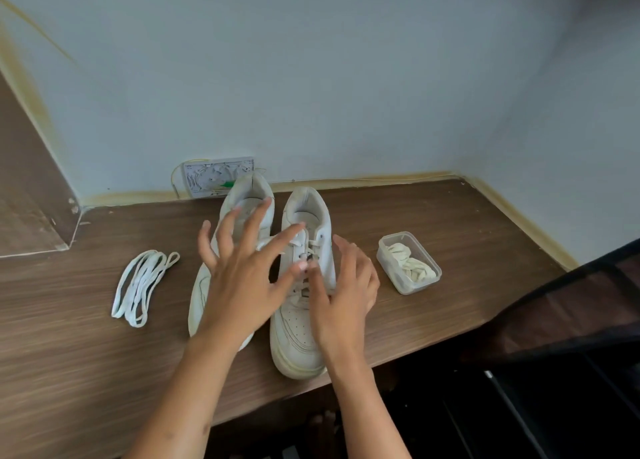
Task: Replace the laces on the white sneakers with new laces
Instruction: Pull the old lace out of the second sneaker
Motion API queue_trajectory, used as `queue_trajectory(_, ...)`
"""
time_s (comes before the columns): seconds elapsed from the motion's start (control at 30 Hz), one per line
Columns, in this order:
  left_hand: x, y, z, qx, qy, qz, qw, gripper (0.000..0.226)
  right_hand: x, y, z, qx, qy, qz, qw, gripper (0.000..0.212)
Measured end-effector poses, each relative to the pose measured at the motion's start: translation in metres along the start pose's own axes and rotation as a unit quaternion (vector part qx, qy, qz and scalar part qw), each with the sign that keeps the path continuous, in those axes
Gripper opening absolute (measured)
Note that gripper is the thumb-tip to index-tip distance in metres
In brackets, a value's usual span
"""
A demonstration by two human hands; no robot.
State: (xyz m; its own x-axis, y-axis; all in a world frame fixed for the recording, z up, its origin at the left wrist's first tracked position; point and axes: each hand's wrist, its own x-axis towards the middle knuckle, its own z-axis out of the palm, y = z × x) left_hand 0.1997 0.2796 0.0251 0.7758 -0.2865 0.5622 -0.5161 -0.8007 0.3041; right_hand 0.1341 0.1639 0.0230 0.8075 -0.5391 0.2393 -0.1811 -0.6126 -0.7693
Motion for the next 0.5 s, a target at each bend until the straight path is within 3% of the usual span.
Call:
queue_trajectory(0.23,0.0,-0.002,0.009,0.023,-0.08,-0.061,0.995,0.088,0.021,0.001,0.009,-0.115,0.02,-0.101,0.988,0.034)
queue_trajectory(0.4,0.01,-0.009,0.011,0.047,-0.117,-0.005,0.992,0.084,0.037,-0.005,0.007,-0.168,0.031,-0.135,0.976,0.025)
queue_trajectory(0.5,0.017,-0.013,0.011,0.031,-0.163,-0.029,0.986,0.08,0.041,-0.005,0.001,-0.178,0.024,-0.142,0.973,0.019)
